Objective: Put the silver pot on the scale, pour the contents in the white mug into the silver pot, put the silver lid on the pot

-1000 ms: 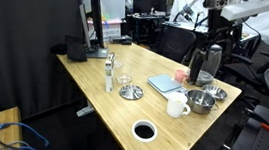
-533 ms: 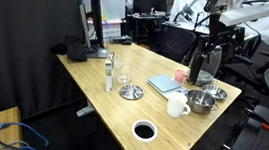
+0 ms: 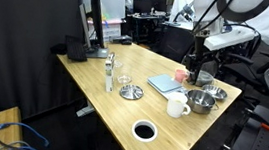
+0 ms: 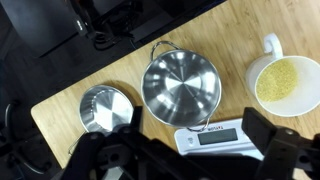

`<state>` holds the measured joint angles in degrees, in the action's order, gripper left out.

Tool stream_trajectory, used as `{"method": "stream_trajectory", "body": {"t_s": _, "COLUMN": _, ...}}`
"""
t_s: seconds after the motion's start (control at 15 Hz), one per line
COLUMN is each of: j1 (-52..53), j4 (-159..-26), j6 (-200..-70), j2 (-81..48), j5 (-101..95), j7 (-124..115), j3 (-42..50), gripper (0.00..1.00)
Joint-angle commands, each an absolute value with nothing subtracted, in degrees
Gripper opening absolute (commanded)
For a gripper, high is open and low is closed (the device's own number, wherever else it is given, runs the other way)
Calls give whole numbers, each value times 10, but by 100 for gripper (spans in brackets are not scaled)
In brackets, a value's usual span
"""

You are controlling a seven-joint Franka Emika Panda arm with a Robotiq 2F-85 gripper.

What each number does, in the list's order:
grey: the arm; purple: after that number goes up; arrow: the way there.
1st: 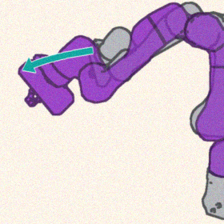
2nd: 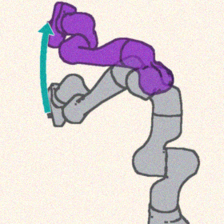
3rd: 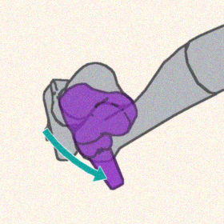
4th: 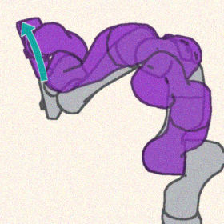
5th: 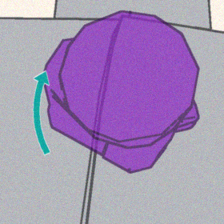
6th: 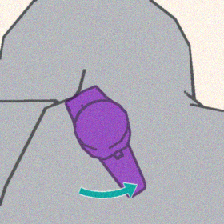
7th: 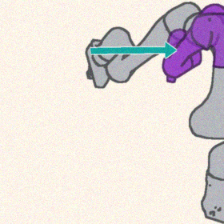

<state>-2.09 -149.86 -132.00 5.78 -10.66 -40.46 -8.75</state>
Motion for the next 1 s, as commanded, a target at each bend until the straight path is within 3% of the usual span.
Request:
{"method": "stream_trajectory", "body": {"t_s": 0.0, "j1": -7, "j4": -1497, "j6": -1332, "j2": 44, "j5": -107, "j7": -399, "j3": -68, "gripper": 100}}
{"method": "stream_trajectory", "body": {"t_s": 0.53, "j1": -6, "j4": -1492, "j6": -1346, "j2": 34, "j5": -110, "j7": -422, "j3": -62, "gripper": 100}}
{"method": "stream_trajectory", "body": {"t_s": 0.93, "j1": -10, "j4": -1486, "j6": -1392, "j2": -14, "j5": 0, "j7": -414, "j3": -29, "gripper": 100}}
